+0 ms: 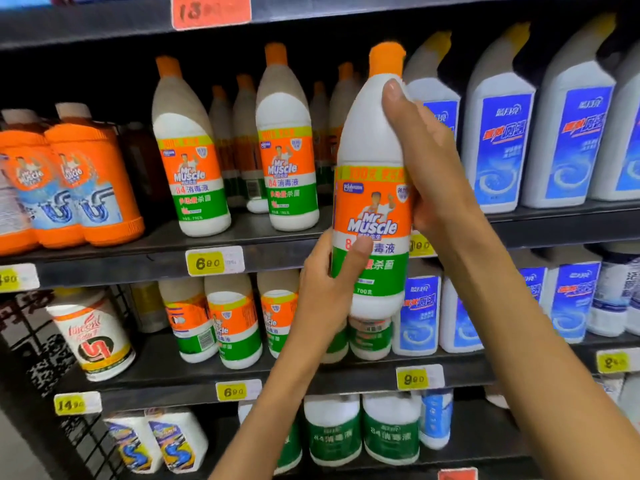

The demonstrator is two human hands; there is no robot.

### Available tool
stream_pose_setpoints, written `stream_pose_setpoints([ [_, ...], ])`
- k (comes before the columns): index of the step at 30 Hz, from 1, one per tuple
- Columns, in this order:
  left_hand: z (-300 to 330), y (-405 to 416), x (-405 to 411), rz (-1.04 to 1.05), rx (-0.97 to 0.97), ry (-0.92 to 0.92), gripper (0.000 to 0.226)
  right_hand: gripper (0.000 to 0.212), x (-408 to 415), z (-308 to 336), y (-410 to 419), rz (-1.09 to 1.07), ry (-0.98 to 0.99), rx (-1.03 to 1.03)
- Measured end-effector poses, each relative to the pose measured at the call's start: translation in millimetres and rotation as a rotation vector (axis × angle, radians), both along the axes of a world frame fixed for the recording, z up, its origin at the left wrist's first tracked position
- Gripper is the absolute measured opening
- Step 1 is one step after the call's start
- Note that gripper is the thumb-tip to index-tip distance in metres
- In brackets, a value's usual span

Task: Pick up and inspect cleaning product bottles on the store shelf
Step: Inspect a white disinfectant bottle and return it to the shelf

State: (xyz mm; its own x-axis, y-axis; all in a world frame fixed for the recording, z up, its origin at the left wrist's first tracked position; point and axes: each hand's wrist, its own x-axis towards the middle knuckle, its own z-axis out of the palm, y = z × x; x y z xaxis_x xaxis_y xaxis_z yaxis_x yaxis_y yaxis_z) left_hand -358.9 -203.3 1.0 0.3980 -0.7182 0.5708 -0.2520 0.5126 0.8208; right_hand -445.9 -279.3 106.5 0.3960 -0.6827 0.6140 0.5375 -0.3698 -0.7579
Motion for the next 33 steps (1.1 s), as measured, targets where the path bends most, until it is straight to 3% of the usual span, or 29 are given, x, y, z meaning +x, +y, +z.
stream_pose_setpoints([
  [4,29,-13,1,0.021,-0.084,0.013,0.059,0.034,12,29,-21,0.035,0.039,0.041],
  [8,45,-21,11,0.005,-0.034,-0.103,0.068,0.042,26,50,-37,0.001,0.081,0.032],
  [13,54,-32,29,0.112,0.057,-0.304,0.102,0.025,36,60,-50,-0.048,0.051,-0.035],
  [19,40,-49,31,0.240,0.026,-0.234,0.098,0.020,45,51,-59,-0.148,0.034,-0.177],
  [26,30,-63,23,0.428,-0.084,-0.283,0.092,0.014,53,48,-73,-0.278,0.031,-0.273],
  [30,30,-72,24,0.510,-0.056,-0.325,0.093,0.036,57,43,-76,-0.377,0.052,-0.407],
  [33,28,-71,27,0.486,-0.048,-0.368,0.094,0.039,56,43,-81,-0.382,0.096,-0.422],
])
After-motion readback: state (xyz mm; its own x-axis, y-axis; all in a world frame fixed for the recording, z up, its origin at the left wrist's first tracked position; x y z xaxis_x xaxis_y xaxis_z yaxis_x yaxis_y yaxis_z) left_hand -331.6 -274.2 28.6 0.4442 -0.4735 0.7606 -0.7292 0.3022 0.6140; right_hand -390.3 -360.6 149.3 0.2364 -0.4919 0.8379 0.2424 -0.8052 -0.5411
